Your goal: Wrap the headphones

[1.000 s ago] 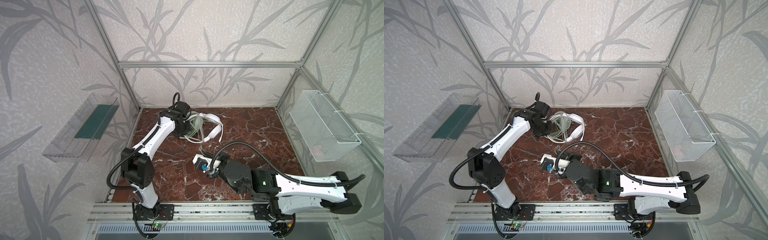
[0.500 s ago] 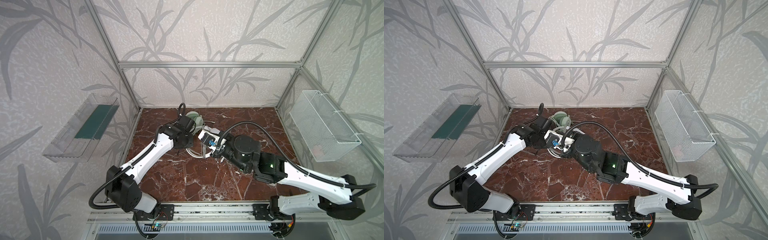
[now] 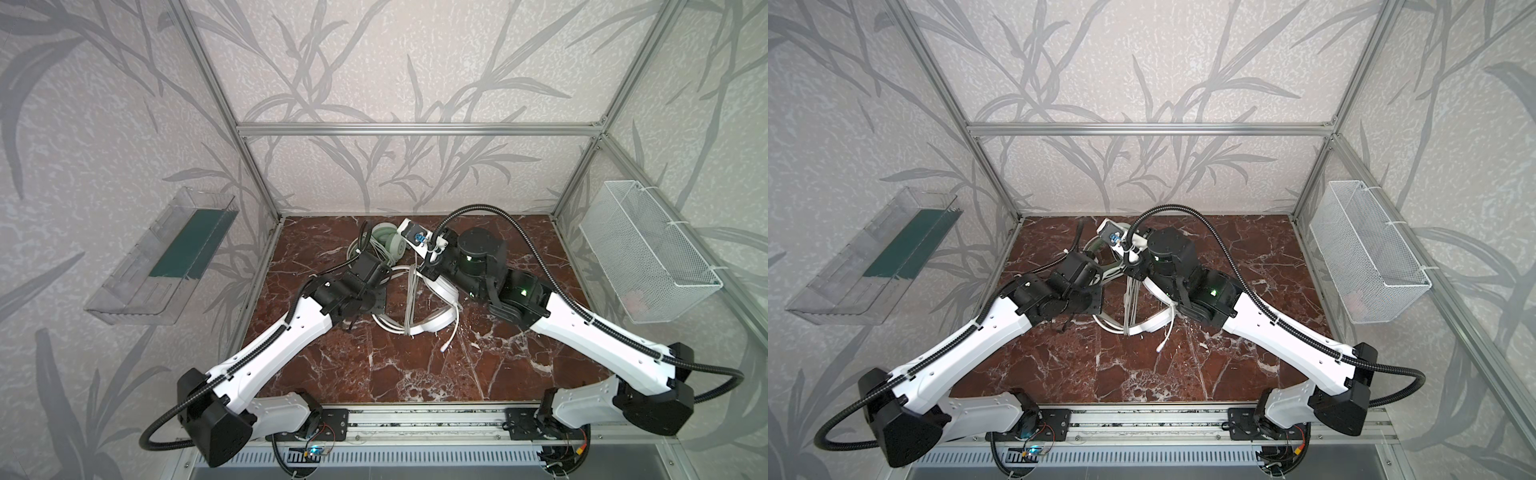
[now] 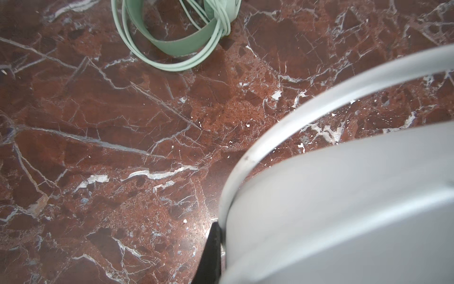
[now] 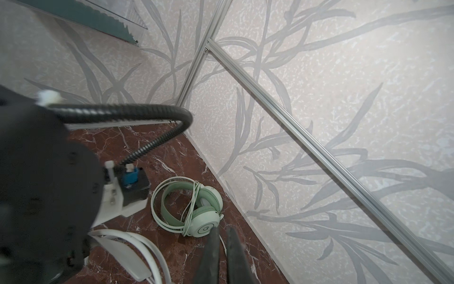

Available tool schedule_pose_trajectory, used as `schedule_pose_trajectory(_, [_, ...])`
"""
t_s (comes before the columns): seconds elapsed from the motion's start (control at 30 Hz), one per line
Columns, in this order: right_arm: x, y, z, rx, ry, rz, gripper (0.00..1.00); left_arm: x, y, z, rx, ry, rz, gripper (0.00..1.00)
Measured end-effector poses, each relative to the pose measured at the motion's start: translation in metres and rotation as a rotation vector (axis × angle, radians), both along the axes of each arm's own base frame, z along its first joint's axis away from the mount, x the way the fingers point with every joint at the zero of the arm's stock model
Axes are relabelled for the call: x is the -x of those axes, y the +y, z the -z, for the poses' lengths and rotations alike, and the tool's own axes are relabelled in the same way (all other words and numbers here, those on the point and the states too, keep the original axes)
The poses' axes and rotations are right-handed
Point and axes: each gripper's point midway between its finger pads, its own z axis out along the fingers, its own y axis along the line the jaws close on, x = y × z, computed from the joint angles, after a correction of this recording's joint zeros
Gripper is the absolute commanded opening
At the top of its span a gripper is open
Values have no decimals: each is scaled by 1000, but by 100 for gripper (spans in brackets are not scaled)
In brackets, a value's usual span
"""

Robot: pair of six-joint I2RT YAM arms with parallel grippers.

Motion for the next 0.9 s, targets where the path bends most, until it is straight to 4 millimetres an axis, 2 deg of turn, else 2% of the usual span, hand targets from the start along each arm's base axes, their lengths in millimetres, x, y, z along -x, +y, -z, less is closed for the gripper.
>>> schedule_pose_trajectory(0.2, [-23, -4, 6, -42, 68, 7, 0, 13, -3, -14, 34, -61, 40, 0])
schedule_pose_trajectory(0.43, [-42, -4, 25, -76, 170, 4, 0, 24, -18, -14, 30, -68, 110, 0])
schedule_pose_trajectory(0.57, [-46, -4, 31, -88, 200, 1, 0, 26, -21, -13, 30, -67, 122, 0])
schedule_pose_trajectory(0.67, [-54, -10, 36, -111, 234, 15, 0, 27, -21, -14, 35, -64, 126, 0])
schedule_pose_trajectory(0.8, [-67, -24, 54, -148, 312, 45, 0, 31, -23, -21, 71, -72, 137, 0])
schedule_pose_trajectory(0.9, [-70, -26, 71, -168, 375, 45, 0, 36, -24, -29, 112, -83, 145, 0])
